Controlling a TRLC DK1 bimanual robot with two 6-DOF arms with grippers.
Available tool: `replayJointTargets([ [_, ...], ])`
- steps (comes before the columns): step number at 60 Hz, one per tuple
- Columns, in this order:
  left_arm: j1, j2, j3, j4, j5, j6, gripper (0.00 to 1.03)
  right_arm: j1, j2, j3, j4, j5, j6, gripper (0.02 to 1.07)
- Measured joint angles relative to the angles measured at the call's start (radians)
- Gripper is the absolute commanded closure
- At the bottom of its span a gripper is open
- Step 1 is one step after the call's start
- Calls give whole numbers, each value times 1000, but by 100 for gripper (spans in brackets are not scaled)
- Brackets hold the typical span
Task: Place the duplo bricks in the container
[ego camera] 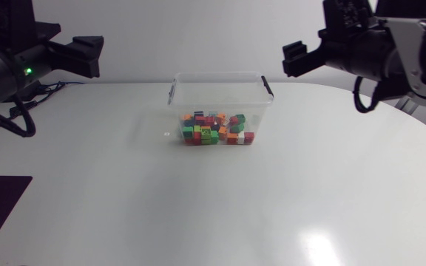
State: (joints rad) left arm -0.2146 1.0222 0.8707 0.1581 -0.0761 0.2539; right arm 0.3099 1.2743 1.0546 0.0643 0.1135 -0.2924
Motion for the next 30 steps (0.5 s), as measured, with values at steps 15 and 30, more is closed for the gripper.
replayJointTargets([
  [15,32,-138,-106,-4,-2,0,4,-93,-240,-182,0,8,-30,7],
  [30,70,-286,-230,-11,-1,0,4,-147,-511,-370,1,33,-58,8],
])
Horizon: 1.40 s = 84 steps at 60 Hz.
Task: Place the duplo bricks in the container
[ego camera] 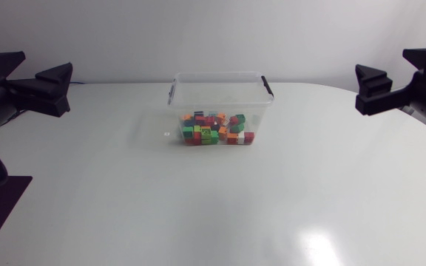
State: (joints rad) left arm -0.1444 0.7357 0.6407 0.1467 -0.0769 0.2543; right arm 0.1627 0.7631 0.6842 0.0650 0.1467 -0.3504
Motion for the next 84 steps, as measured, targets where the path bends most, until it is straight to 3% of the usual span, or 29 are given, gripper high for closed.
replayJointTargets([
  [32,61,-270,-223,-18,1,-6,5,-89,-375,-272,-47,-8,-48,7],
  [84,137,-724,-624,-150,70,-224,7,-156,-753,-666,-63,-143,313,7],
])
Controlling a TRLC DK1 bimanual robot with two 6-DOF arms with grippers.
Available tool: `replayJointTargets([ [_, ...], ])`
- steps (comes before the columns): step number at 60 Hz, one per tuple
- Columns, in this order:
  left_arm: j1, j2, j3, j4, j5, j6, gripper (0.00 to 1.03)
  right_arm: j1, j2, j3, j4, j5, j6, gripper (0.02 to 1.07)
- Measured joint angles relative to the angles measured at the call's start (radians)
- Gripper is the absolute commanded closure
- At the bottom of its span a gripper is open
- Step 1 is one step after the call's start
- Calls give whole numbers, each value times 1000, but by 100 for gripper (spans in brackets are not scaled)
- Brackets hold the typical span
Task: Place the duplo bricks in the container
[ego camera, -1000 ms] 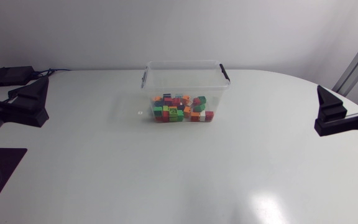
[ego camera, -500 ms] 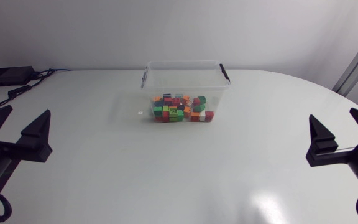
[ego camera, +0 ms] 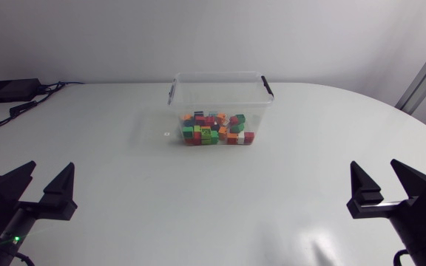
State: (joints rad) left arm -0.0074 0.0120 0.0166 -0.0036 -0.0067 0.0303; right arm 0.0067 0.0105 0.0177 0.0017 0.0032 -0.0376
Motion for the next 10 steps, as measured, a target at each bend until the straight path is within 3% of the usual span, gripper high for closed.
replayJointTargets([
  [10,0,-6,-1,0,2,-5,7,-2,-6,0,-1,0,10,7],
])
